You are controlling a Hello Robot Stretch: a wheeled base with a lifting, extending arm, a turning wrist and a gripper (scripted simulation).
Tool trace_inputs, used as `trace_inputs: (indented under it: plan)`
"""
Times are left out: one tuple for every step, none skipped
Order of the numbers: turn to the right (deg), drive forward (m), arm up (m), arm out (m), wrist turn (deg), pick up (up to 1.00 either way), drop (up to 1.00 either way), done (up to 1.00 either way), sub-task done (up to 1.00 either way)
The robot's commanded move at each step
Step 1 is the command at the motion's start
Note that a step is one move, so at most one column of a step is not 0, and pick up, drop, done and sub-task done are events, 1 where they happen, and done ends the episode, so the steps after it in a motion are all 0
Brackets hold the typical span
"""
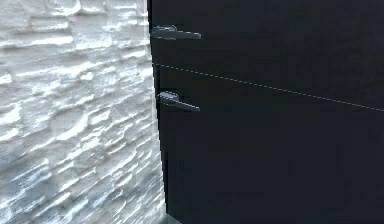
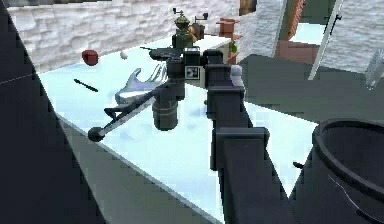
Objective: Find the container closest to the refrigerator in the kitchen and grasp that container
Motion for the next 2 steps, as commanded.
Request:
trace_inputs:
  plan:
    - [0.0,0.00,0.00,0.00,45.0,0.00,0.00,0.00,0.00]
    - [0.0,0.00,0.00,0.00,24.0,0.00,0.00,0.00,0.00]
